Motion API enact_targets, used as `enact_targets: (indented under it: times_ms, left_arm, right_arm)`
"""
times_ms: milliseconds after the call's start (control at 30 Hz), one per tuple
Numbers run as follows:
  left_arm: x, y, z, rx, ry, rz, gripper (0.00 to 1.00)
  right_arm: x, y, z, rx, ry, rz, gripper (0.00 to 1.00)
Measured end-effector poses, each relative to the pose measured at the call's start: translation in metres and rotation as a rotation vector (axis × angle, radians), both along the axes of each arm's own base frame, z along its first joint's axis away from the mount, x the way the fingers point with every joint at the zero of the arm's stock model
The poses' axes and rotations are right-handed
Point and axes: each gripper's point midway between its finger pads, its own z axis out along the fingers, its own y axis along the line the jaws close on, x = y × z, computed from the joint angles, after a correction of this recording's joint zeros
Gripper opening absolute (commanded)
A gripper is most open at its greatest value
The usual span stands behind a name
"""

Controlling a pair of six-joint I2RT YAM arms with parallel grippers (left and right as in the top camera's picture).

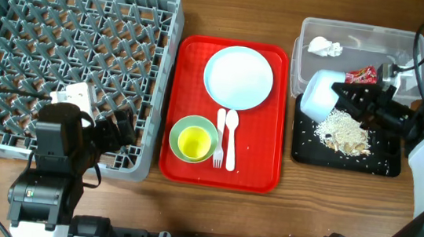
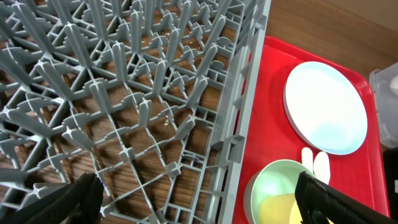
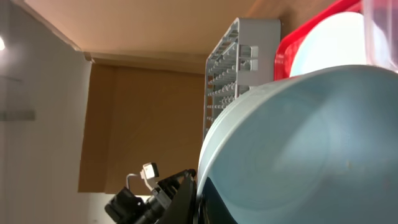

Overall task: Sort waste into correct bins and load items into the dishwasher rack
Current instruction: 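Tip the blue bowl over the black tray to empty the food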

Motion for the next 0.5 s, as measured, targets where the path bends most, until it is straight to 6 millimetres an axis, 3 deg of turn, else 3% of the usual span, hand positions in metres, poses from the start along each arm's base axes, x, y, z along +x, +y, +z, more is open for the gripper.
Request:
enact_targets:
  times_ms: [233,400,500]
  left_arm:
    - [0.000,0.000,0.000,0.000,0.000,0.000,1.00]
    - [0.000,0.000,0.000,0.000,0.000,0.000,1.00]
    - [0.000,0.000,0.000,0.000,0.000,0.000,1.00]
  right_arm:
    - [0.001,-0.001,-0.015,-0.014,0.030,-0.018,0.04]
    - [0.005,-0.002,-0.005,-0.032,-0.082,0.005,0.04]
    - [0.005,-0.003,-0.008,-0.018,-0.027,-0.008,0.04]
